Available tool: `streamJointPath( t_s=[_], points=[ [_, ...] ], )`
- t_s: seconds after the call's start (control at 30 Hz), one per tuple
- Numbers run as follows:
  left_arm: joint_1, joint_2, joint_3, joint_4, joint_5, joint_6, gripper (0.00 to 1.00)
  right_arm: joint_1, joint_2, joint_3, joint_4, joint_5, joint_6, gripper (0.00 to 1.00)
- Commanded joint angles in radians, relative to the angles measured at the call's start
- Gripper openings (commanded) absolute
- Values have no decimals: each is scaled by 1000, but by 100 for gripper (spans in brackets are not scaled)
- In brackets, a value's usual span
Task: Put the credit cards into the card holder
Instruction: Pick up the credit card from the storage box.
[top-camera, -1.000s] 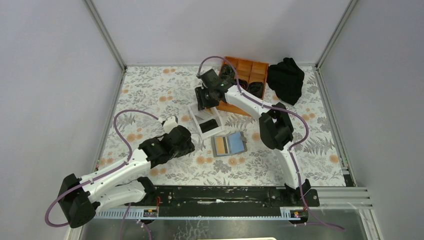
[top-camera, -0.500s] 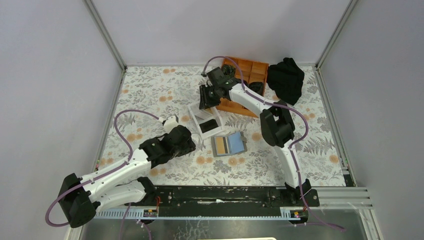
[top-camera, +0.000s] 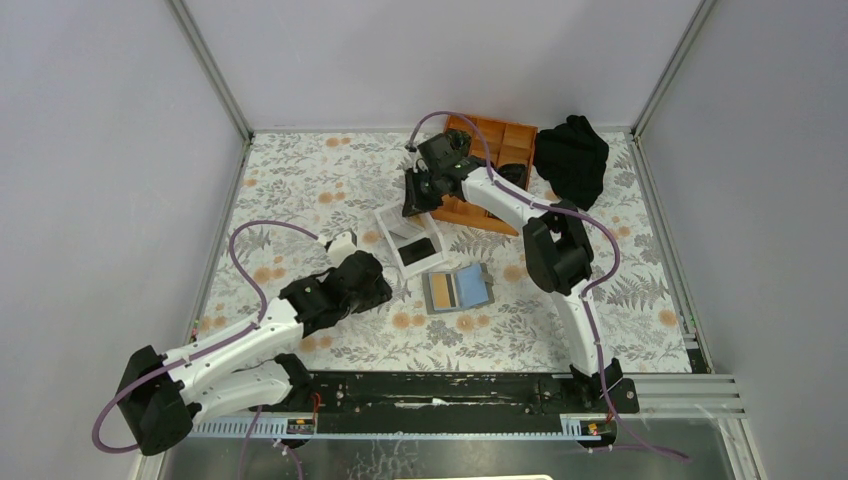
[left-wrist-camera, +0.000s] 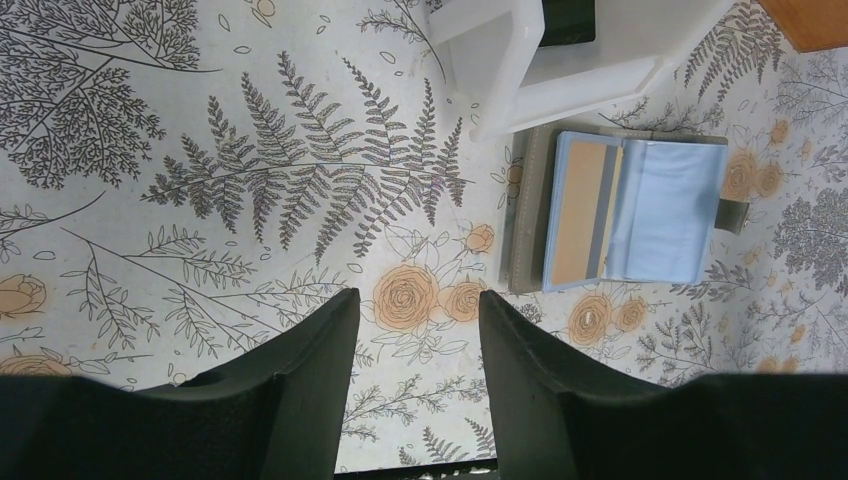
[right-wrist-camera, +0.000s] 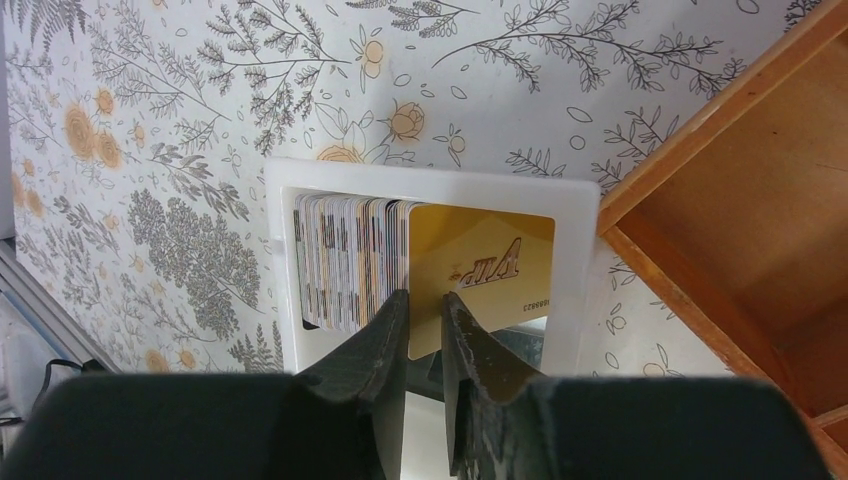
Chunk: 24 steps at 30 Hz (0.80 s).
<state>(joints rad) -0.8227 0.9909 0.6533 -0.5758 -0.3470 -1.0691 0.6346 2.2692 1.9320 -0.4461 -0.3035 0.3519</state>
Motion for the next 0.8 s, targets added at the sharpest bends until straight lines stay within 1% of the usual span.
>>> streamJointPath(
  t_s=[0.0, 0.23, 0.77],
  points=[
    [6, 4, -14, 46, -8, -17, 54, 0, -56, -14, -37, 29, -14, 23],
    [7, 10, -13, 54, -1, -17, 53, 0, -77, -26, -39, 32, -16, 23],
    [6, 7, -21, 62, 7, -18, 52, 0, -94, -40, -32, 23, -6, 29]
  ],
)
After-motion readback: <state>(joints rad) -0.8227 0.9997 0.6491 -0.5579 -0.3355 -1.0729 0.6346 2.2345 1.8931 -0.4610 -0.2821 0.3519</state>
